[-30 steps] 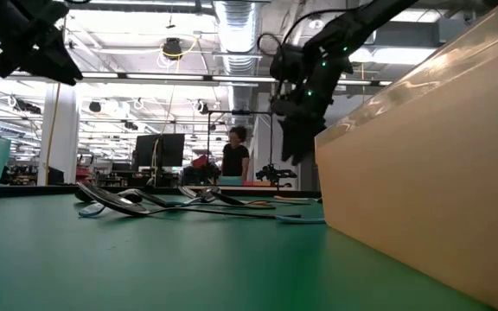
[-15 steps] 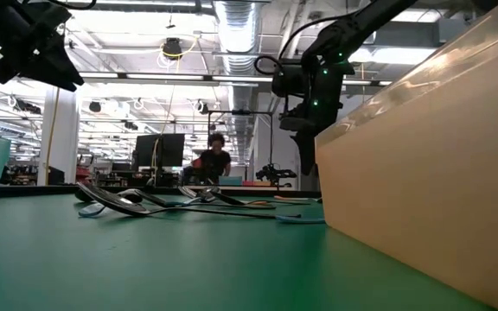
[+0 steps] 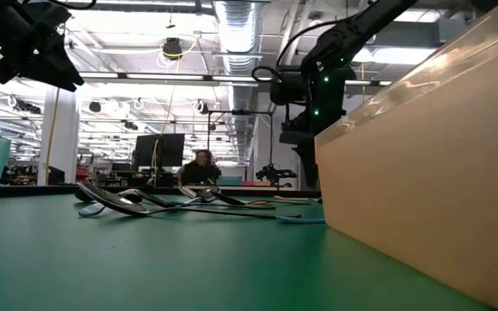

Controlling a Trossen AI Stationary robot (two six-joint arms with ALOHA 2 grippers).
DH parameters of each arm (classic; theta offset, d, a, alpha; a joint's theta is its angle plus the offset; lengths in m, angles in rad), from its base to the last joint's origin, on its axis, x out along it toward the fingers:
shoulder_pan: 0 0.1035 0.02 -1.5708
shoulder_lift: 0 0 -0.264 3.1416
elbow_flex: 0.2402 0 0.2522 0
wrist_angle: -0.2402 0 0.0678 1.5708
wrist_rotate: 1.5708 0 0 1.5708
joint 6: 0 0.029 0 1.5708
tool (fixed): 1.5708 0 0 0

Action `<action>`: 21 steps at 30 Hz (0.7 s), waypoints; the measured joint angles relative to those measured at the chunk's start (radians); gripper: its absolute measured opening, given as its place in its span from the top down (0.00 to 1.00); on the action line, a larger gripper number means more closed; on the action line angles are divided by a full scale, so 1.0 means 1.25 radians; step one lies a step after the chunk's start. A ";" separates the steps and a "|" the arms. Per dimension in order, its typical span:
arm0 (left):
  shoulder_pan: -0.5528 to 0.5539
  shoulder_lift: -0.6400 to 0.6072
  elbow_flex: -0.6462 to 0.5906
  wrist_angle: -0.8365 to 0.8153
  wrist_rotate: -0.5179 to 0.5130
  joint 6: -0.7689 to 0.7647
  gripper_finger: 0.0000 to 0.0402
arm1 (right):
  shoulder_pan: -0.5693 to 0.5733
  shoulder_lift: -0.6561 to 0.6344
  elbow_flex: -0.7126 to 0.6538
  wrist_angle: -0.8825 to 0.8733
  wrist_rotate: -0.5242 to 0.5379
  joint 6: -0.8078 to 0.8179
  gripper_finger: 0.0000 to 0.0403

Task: Sort silverware by color (type)
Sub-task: Put the orange spoon into the green bin

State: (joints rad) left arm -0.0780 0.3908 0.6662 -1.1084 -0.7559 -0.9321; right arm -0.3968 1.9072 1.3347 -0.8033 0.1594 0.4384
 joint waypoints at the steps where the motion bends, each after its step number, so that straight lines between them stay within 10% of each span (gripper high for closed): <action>1: 0.000 0.000 0.000 0.000 0.000 0.000 0.74 | -0.001 0.000 -0.003 0.000 0.000 0.001 0.46; 21: 0.000 0.000 0.000 0.000 -0.011 0.024 0.74 | 0.005 -0.005 -0.100 0.032 -0.145 0.075 0.47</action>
State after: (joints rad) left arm -0.0780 0.3908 0.6666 -1.1084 -0.7692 -0.9018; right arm -0.3901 1.9015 1.2091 -0.7635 -0.0219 0.5319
